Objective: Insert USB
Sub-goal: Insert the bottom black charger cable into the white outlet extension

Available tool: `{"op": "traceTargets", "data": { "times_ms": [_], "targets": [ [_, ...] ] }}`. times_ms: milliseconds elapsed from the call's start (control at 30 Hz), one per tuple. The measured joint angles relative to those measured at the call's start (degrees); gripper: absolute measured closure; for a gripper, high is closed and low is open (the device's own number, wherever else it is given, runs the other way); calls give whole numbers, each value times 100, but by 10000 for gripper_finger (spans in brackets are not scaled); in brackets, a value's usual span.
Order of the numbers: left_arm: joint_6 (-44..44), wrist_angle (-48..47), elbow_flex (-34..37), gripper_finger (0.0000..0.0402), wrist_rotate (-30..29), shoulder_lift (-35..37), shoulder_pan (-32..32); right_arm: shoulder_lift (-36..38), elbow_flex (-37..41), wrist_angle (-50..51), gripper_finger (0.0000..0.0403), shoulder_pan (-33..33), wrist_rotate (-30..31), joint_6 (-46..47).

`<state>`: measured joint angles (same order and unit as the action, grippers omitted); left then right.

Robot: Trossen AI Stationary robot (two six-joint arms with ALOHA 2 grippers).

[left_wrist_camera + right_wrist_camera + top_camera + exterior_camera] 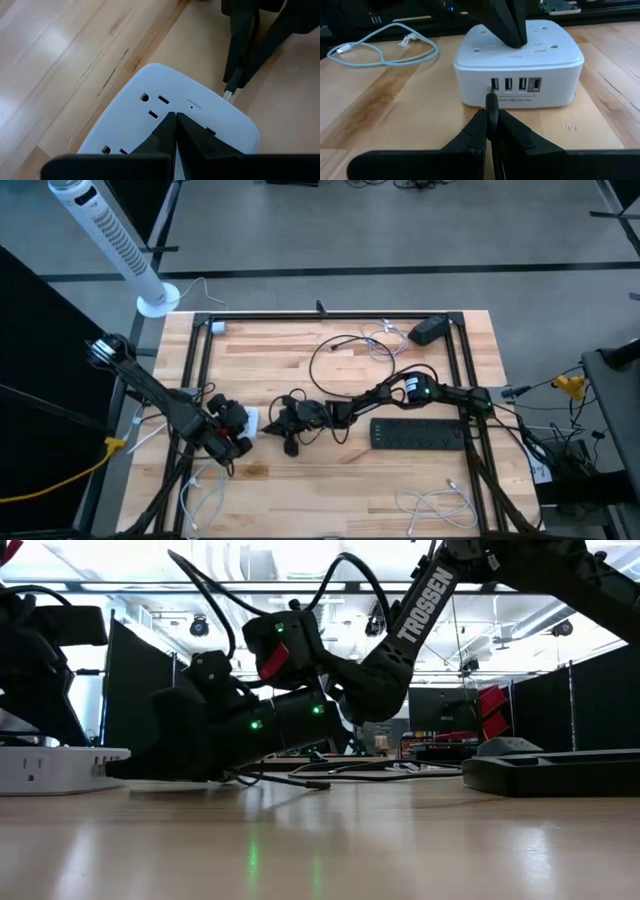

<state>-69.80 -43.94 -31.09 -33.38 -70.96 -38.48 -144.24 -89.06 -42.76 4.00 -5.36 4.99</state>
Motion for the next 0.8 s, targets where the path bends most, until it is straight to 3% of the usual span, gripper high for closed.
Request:
{"op": "traceTargets", "data": {
  "times_ms": [333,800],
  "targets": [
    [0,48,6,401,-66,-50,1,2,24,11,385,21,520,149],
    [-32,63,11,401,-77,-50,-11,20,31,-107,385,75,742,153]
  ]
}}
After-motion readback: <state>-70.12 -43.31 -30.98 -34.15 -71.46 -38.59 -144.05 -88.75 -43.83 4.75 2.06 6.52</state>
